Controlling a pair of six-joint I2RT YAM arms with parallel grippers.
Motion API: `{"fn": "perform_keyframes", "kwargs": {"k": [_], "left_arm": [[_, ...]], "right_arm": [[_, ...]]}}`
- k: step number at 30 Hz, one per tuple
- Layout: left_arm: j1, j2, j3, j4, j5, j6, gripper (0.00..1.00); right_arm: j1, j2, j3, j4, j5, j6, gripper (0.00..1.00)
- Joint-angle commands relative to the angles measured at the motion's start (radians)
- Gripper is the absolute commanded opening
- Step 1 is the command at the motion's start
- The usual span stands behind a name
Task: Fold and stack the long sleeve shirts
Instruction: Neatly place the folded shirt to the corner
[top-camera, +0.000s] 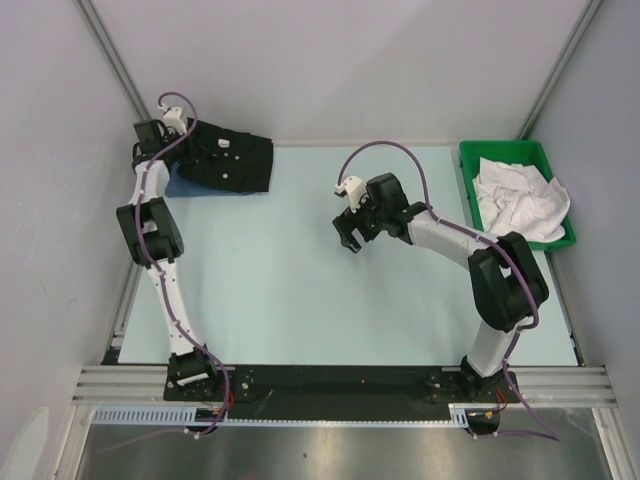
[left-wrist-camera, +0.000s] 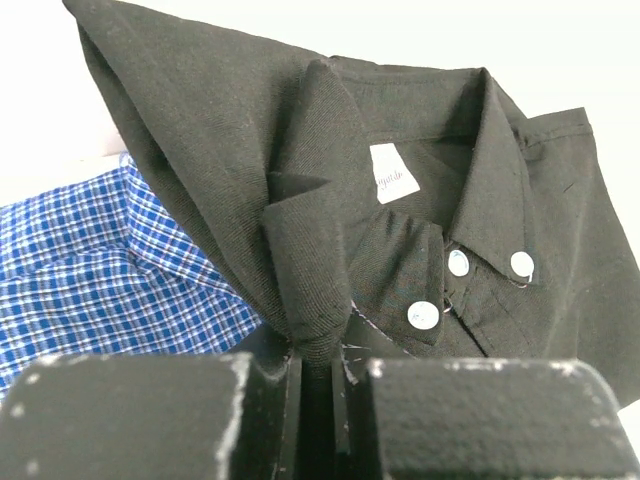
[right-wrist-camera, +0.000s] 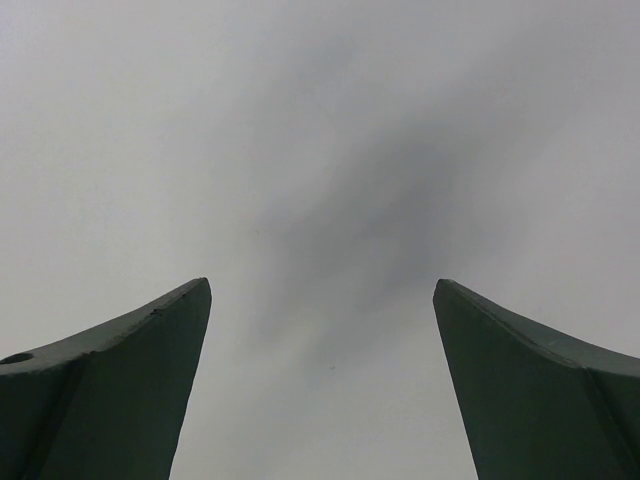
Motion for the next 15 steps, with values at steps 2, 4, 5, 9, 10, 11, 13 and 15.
{"fn": "perform_keyframes", "kwargs": {"k": [2,4,5,9,10,11,13,15], "left_arm": [[0.048,-0.017,0.033,0.072,-0.028,0.049,0.11],[0.051,-0.011,0.036,0.067,-0.04,0.057,0.11],[0.051,-0.01,0.034,0.069,-0.04,0.064,0.11],[0.052,0.006,0.054,0.069,-0.043,0.086,0.12],[0.055,0.006,0.053,0.073,-0.042,0.088,0.11],[0.057,0.0,0.054,0.081,-0.039,0.084,0.11],[0.062,-0.007,0.051,0.084,-0.02,0.068,0.11],[0.063,-0.026,0.033,0.081,-0.006,0.084,0.11]], "right_arm": [[-0.001,0.013,0.056,0.004,0.017,-0.018,1.0],[-0.002,0.013,0.055,0.004,0.015,-0.02,1.0],[-0.002,0.013,0.055,0.001,0.015,-0.021,1.0],[-0.002,0.01,0.053,-0.004,0.017,-0.024,1.0],[-0.003,0.008,0.05,-0.008,0.018,-0.026,1.0],[-0.005,0.008,0.05,-0.008,0.018,-0.026,1.0],[-0.005,0.003,0.048,-0.007,0.021,-0.028,1.0],[-0.005,0.002,0.044,-0.004,0.023,-0.024,1.0]]}}
